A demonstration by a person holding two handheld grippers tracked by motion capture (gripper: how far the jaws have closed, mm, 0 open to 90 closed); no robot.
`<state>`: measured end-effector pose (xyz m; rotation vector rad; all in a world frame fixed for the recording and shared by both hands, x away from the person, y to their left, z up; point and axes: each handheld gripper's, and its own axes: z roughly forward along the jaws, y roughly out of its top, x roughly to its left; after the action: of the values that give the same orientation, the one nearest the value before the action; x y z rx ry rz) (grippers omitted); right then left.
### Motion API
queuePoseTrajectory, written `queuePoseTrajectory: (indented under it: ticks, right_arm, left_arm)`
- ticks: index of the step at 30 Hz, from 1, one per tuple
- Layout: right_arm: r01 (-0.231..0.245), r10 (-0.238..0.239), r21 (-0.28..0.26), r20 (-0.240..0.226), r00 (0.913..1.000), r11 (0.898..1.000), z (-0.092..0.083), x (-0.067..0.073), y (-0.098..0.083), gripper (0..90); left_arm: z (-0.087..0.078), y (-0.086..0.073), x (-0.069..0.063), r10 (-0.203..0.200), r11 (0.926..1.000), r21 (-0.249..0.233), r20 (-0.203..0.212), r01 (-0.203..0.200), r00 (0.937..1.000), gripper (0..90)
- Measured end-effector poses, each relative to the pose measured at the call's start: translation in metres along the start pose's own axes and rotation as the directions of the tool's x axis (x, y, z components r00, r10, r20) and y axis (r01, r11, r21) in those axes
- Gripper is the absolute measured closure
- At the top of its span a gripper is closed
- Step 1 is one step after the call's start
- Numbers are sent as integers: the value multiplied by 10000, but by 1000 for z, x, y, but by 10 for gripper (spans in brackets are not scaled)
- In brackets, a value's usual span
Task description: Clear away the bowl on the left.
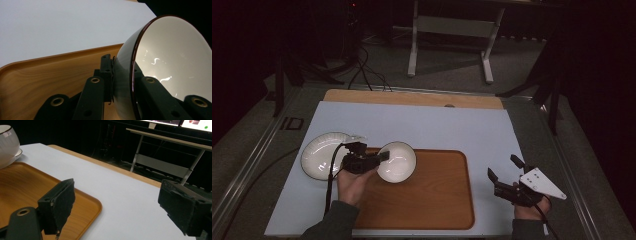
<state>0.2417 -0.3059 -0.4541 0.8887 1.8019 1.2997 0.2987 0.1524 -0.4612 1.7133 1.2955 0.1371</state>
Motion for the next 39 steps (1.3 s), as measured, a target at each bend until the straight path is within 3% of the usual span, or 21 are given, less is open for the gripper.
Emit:
queuePoseTrajectory:
  ticks: [18, 39]
  right_arm:
    - [5, -5, -12, -4, 10000, 10000, 0, 0, 0, 137]
    - [15, -15, -21, 21, 10000, 10000, -2, 0, 0, 138]
  left_arm:
    - [12, -5, -14, 286, 9990, 327, 117, -290, 9995, 811]
    - [29, -14, -22, 548, 9943, 915, 109, -556, 9984, 811]
